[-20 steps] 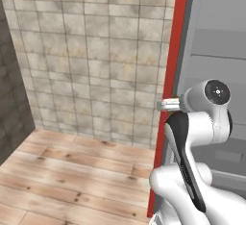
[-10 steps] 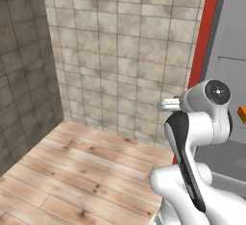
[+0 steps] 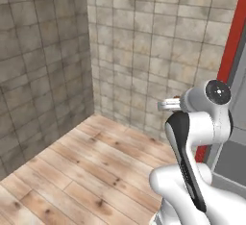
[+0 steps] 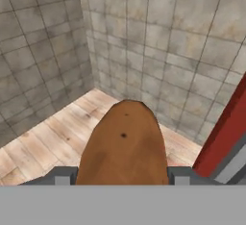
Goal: Pick potato from the fridge and place it on the plate on the counter.
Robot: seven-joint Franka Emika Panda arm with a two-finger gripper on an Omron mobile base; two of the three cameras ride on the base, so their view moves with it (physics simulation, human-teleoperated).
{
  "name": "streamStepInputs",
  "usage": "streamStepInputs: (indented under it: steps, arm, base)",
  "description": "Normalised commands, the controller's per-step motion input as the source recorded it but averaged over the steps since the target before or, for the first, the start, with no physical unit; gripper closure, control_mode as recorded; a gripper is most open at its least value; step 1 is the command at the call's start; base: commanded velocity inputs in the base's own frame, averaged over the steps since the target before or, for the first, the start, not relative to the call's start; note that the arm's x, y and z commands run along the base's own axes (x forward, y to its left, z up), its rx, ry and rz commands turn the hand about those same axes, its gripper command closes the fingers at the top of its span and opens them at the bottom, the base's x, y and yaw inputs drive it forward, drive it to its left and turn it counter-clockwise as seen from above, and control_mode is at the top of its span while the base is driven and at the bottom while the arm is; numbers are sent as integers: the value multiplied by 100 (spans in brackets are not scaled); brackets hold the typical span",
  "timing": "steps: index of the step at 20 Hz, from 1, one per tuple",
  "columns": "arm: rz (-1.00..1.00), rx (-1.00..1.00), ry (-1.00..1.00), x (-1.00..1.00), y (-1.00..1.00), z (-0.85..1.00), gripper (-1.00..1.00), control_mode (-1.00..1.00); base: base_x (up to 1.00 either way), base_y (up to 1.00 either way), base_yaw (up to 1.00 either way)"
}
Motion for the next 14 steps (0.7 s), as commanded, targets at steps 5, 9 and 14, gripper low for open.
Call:
streamStepInputs:
  steps: [5,9,14]
  arm:
    - [0,0,0,0,0,0,100,100]
    - [0,0,0,0,0,0,100,100]
    - [0,0,0,0,0,0,100,100]
  base:
    - [8,36,39]
    - [4,32,41]
    - [3,28,42]
